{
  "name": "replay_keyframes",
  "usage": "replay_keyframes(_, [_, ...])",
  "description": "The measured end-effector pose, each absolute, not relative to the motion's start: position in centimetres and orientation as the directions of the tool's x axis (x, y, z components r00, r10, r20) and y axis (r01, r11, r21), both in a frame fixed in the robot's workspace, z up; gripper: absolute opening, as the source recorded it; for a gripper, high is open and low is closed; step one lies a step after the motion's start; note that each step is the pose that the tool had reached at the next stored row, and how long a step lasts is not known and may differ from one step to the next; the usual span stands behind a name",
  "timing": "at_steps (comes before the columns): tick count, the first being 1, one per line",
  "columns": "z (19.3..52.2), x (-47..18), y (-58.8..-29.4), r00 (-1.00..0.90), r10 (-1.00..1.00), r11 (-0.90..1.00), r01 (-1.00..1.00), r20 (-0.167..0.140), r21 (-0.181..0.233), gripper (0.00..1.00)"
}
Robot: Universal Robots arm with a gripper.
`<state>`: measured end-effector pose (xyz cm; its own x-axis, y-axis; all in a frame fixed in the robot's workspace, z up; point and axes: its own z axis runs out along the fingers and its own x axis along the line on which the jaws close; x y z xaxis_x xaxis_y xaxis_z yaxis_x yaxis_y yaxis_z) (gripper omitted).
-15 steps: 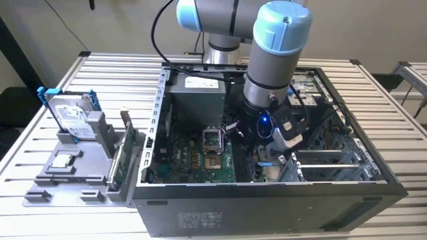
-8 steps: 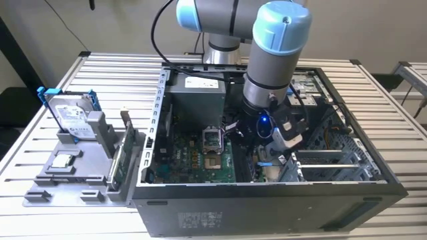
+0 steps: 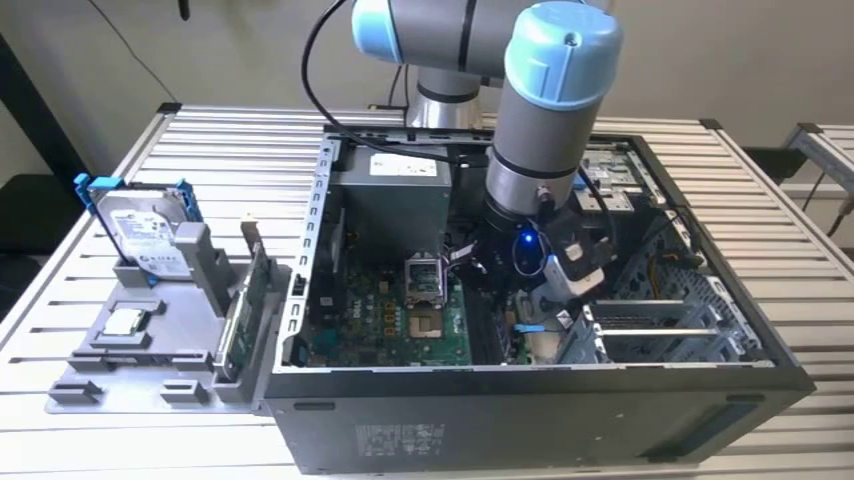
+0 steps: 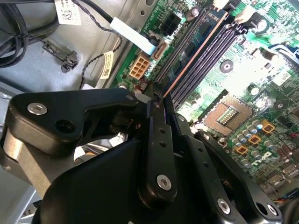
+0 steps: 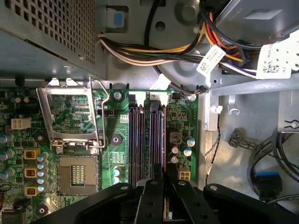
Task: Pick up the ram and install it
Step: 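Insert the ram into the slot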
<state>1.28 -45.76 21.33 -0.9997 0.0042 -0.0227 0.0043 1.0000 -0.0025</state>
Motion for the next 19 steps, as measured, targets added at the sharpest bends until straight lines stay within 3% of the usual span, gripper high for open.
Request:
replay_keyframes(13, [21.62,1.17,-45.76,-0.999,0.004,1.0,0.004,-0.031,-0.001,0.15])
replay_keyframes(19, [21.63,1.17,-46.02,-1.0,0.005,1.0,0.004,-0.031,0.02,0.15])
